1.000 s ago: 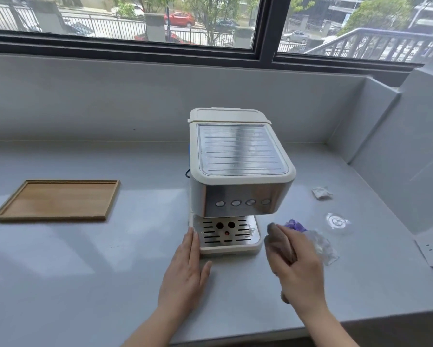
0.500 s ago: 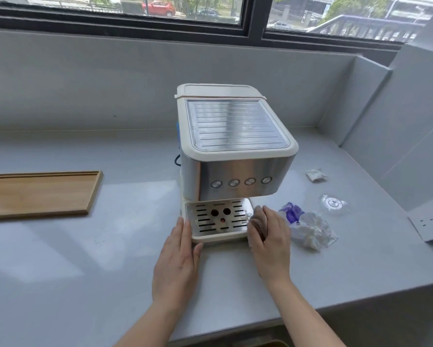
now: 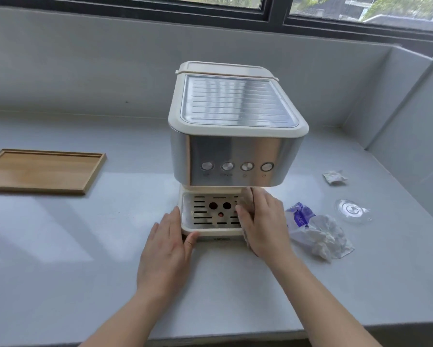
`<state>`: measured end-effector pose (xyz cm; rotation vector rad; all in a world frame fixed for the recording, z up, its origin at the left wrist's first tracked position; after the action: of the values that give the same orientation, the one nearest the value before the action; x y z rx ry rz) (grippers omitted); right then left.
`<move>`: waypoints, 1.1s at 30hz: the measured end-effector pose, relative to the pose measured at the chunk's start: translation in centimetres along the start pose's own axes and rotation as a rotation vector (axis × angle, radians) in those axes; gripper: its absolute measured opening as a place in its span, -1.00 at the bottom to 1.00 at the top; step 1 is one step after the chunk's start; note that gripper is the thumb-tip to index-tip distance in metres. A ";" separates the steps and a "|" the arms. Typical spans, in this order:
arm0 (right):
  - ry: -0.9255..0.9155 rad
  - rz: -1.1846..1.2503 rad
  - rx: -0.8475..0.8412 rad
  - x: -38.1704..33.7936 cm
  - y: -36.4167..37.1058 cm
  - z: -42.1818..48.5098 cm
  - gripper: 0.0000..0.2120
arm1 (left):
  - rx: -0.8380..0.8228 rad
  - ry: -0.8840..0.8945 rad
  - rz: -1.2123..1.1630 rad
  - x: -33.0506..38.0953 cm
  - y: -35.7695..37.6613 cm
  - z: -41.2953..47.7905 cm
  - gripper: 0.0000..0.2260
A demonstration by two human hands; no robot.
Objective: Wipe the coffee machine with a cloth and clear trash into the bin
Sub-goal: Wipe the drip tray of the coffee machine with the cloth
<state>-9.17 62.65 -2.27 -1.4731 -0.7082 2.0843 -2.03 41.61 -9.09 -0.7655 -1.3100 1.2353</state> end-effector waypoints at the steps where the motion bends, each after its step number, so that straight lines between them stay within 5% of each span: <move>1: -0.010 -0.048 -0.015 0.1 0.9 -0.6 -0.64 | -0.012 -0.003 0.007 -0.1 0.2 0.0 -0.29; 3: -0.079 -0.060 0.042 -0.1 1.1 -2.3 -0.50 | -0.018 -0.009 0.015 -0.2 0.3 0.1 -0.28; 6: -0.232 -0.122 0.066 -0.4 1.0 -3.7 -0.56 | -0.017 -0.005 0.028 0.0 0.2 0.1 -0.28; 12: -0.073 -0.081 0.075 0.2 0.9 -1.1 -0.66 | -0.032 -0.011 0.040 0.0 0.3 0.1 -0.28; 17: -0.290 -0.158 0.055 -1.8 1.4 -3.5 -0.65 | -0.035 -0.018 0.053 -0.2 0.4 0.4 -0.26; 25: 0.069 -0.349 0.027 0.7 1.5 3.3 -0.71 | -0.024 -0.026 0.027 -0.1 0.2 0.1 -0.28; 33: -0.278 -0.116 -0.082 -4.2 3.2 4.1 -0.87 | -0.022 -0.017 0.035 0.1 -0.1 0.1 -0.25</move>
<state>-12.07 57.03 -0.28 -1.1637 -0.9709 2.2143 -2.13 41.65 -8.96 -0.7990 -1.3308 1.2593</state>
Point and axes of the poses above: each hand's wrist, its own z-axis towards the middle knuckle, its own y-axis out of the palm, x = y × z, the point moved 10 cm from there along z, towards the middle knuckle, and after that the axes turned 12 degrees about z, right-handed, at the moved point
